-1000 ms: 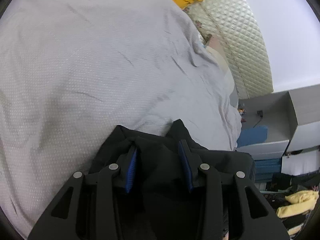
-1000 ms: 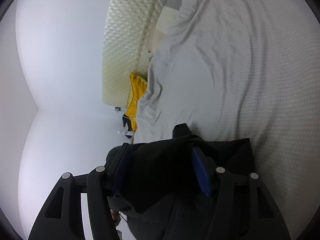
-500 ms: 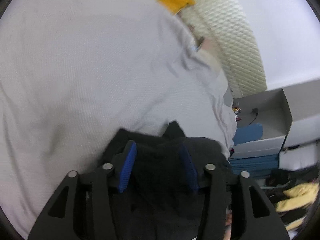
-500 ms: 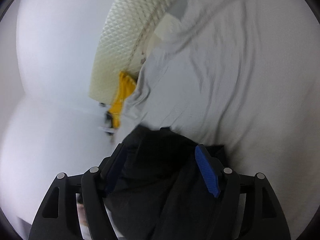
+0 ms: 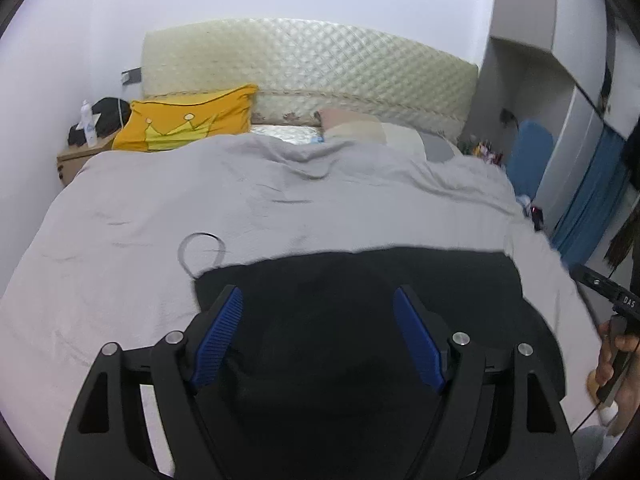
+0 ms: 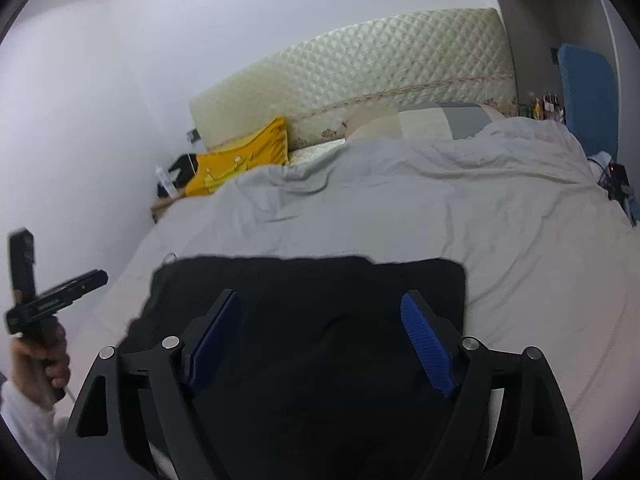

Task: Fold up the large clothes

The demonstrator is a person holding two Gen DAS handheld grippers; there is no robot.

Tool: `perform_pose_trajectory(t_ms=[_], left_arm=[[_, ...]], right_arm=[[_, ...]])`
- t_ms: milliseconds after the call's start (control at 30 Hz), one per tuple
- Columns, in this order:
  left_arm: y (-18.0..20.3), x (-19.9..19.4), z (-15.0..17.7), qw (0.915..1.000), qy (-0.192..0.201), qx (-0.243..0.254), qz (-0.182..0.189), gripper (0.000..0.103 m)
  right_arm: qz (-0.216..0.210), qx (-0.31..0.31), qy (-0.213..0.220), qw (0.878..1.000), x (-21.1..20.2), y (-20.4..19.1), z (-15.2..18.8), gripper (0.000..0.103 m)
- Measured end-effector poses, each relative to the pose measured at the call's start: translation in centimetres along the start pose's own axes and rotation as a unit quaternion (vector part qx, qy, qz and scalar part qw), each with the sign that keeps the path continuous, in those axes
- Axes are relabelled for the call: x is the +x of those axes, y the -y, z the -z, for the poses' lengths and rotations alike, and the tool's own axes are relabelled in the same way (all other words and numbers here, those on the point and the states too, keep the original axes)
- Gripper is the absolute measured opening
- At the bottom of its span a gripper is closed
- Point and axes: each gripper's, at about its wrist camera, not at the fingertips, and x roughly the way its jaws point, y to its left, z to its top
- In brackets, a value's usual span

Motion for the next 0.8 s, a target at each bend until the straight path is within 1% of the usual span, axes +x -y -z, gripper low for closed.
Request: perform_pose_trajectory(t_ms=[67, 133, 233, 300, 400, 567, 700, 800], left_arm=[[1.3, 1.8, 0.7, 1.0, -0.006, 0.002, 0.0, 0.078], [2.3, 3.3, 1.5, 0.9998, -0.009, 0.014, -0.008, 0.078], [3.6, 5.9, 2.6, 0.999, -0.008, 0.037, -0.025, 0.078], [4.0, 7.3, 3.3, 0.9987, -0.012, 0.04, -0.03, 0.078], [4.0, 8.8, 3.3, 0.9986, -0.01, 0.038, -0.036, 0.078], [4.3, 10.6, 2.1, 0.9982, -0.011, 0.036, -0.047, 0.078], [4.6, 12.2, 1.5, 0.9975, -0.018, 0.038, -0.057, 0.078], [4.7, 13.3, 1.1, 0.9973, -0.021, 0.037, -0.059, 0.078]], right_arm=[[0.002, -0.005, -0.009, 1.0, 2.3, -1.0, 1.3, 0.085], [0.011, -0.013, -0.02, 1.0, 4.5, -1.4, 2.7, 0.085], [0.029, -0.025, -0.028, 0.999, 7.0, -1.0, 4.2, 0.086], [0.03, -0.022, -0.024, 0.999, 7.5, -0.6, 4.7, 0.094], [0.037, -0.026, -0.017, 0.999, 8.0, -0.4, 4.4, 0.097], [0.054, -0.043, -0.028, 0.997, 10.1, -0.7, 3.4, 0.098], [0.056, -0.037, -0.032, 0.997, 11.5, -0.4, 2.9, 0.103], [0.058, -0.03, -0.036, 0.997, 12.4, 0.0, 2.6, 0.103]])
